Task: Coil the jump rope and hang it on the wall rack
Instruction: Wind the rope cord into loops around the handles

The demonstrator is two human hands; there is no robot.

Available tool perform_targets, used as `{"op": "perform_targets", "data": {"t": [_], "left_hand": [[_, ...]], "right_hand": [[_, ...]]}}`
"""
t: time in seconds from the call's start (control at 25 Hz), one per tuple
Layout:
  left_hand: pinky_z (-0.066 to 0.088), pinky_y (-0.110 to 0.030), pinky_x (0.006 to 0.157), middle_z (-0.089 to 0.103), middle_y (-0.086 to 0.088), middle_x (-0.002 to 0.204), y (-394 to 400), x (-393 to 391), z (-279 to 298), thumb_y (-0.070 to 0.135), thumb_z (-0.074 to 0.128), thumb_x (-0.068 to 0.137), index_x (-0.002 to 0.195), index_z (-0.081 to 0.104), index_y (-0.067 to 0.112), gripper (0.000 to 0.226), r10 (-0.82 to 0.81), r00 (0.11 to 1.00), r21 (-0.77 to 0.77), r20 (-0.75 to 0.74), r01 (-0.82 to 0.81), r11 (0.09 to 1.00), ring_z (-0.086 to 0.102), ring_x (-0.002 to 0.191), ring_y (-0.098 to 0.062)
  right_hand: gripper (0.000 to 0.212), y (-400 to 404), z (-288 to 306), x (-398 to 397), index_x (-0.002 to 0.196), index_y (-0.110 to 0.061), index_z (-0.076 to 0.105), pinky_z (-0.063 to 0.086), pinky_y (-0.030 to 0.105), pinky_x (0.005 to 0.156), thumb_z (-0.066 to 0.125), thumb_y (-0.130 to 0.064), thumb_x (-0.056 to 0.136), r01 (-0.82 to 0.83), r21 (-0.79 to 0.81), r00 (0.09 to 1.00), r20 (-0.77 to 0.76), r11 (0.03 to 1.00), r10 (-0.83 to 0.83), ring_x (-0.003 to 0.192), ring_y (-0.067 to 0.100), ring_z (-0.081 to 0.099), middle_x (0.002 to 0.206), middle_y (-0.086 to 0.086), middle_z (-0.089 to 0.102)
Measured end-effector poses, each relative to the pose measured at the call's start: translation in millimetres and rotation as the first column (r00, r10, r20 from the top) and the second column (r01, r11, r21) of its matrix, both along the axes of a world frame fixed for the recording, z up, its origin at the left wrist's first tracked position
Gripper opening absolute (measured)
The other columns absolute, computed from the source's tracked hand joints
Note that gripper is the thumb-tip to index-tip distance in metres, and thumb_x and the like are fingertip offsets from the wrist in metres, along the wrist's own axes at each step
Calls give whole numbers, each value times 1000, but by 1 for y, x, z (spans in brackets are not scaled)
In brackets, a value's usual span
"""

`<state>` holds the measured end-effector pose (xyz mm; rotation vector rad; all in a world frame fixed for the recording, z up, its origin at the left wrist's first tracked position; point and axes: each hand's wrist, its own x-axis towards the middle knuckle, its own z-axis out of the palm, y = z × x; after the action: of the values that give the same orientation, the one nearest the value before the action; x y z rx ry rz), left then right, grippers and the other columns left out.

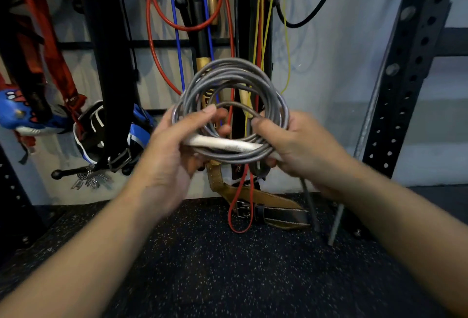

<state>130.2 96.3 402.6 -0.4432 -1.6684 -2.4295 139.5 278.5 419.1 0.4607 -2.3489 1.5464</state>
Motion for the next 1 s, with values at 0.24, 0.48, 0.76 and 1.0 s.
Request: {"op": "perform_targets", "data": {"t": [0.24,0.48,0.76,1.0], "left_hand": [[50,-14,97,65,22,129,-24,14,43,56,92,53,141,41,57,102,-134,917,-786,-376,-239,570,60,120,10],[56,-33,91,76,16,99,8,28,31,54,95,49,142,31,60,114,-210,920,-912,-330,-252,325,71,91,0],[59,-48,74,78,-5,86,11,16,16,33,92,62,125,49,36,76,-154,951,-853,-269,-161,496,73,79,-32],[51,-8,74,77,14,102,7,16,11,13,89,73,117,63,31,54,-168,934,-771,-314,-148,620,74,88,2]], "right_hand": [[18,21,27,-1,79,-8,66,45,24,45,68,-19,92,-111,561,979,-79,820,186,41,8,55,51,0,61],[22,8,29,10,64,-18,65,39,29,50,69,-39,63,47,752,949,-239,657,205,57,18,52,52,1,55],[44,9,21,4,89,-19,52,43,32,53,85,-41,70,-11,587,950,-247,809,193,48,10,45,63,5,66],[47,12,22,0,100,-16,51,38,27,46,65,-58,86,-119,224,973,-168,967,159,51,14,44,73,27,61]]}}
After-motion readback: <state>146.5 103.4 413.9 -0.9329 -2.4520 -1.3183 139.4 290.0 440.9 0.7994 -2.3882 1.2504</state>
